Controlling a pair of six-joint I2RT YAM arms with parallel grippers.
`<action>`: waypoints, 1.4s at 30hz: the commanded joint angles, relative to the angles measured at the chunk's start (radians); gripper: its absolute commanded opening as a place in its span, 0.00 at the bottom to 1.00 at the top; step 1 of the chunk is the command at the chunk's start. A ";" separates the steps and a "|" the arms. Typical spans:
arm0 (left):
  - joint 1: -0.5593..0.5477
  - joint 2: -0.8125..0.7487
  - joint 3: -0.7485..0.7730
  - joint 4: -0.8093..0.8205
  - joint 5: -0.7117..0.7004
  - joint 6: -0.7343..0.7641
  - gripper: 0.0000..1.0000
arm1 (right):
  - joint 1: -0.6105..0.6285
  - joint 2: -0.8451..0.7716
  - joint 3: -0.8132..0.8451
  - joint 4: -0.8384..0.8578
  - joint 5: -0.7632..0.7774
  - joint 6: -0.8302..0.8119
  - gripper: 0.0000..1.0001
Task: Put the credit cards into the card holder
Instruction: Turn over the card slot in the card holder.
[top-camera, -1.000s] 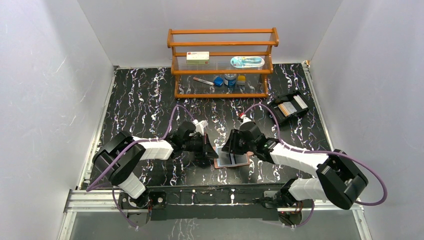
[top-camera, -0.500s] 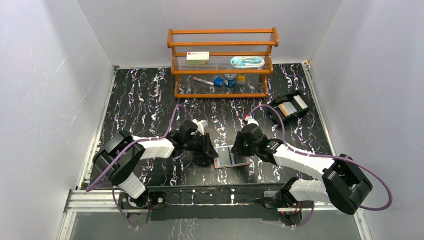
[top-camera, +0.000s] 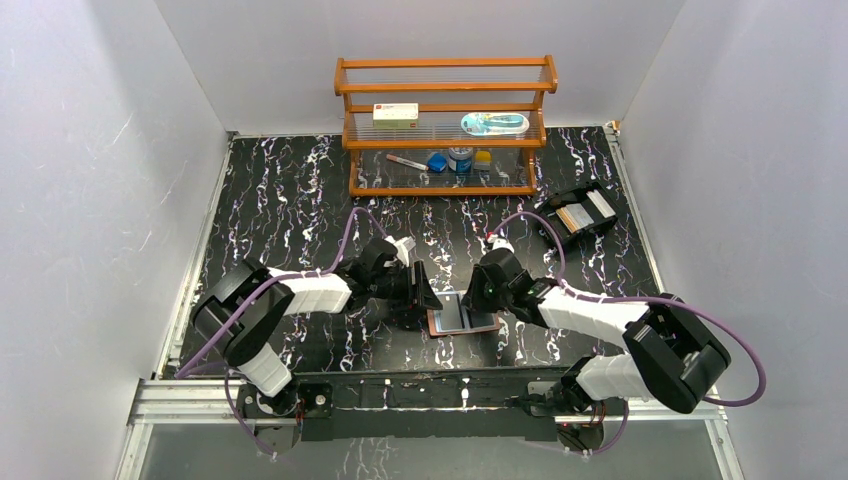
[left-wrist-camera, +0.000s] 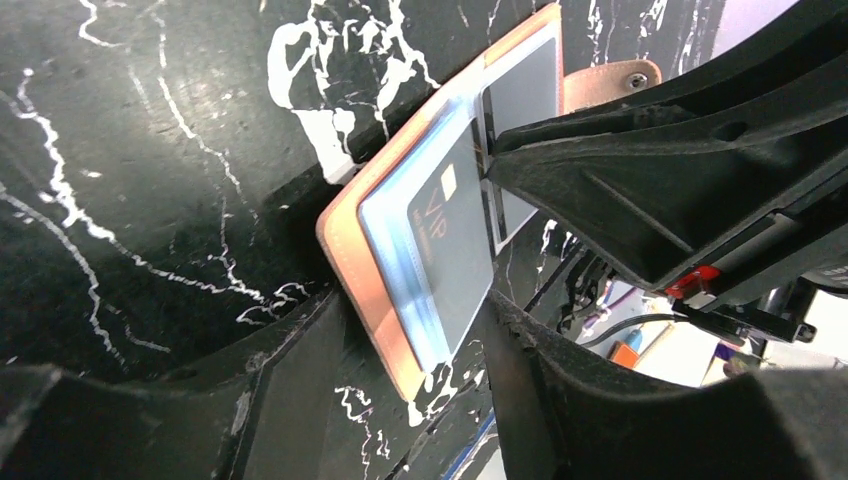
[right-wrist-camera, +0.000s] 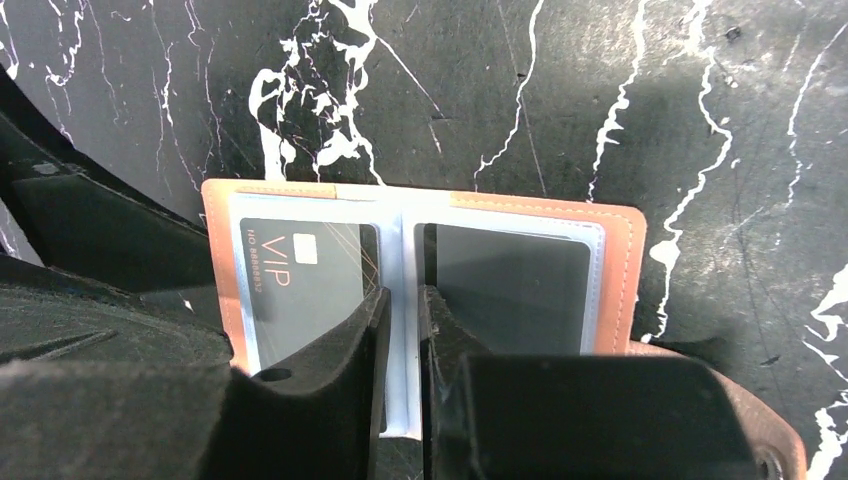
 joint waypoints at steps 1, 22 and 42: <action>-0.004 0.036 -0.015 0.074 0.055 -0.018 0.50 | -0.002 0.017 -0.046 0.032 -0.022 0.022 0.24; -0.010 0.013 -0.048 0.290 0.161 -0.058 0.09 | -0.004 0.005 -0.064 0.068 -0.053 0.051 0.24; 0.056 -0.190 0.103 -0.397 0.119 0.176 0.00 | -0.002 0.014 0.036 0.038 -0.143 0.011 0.28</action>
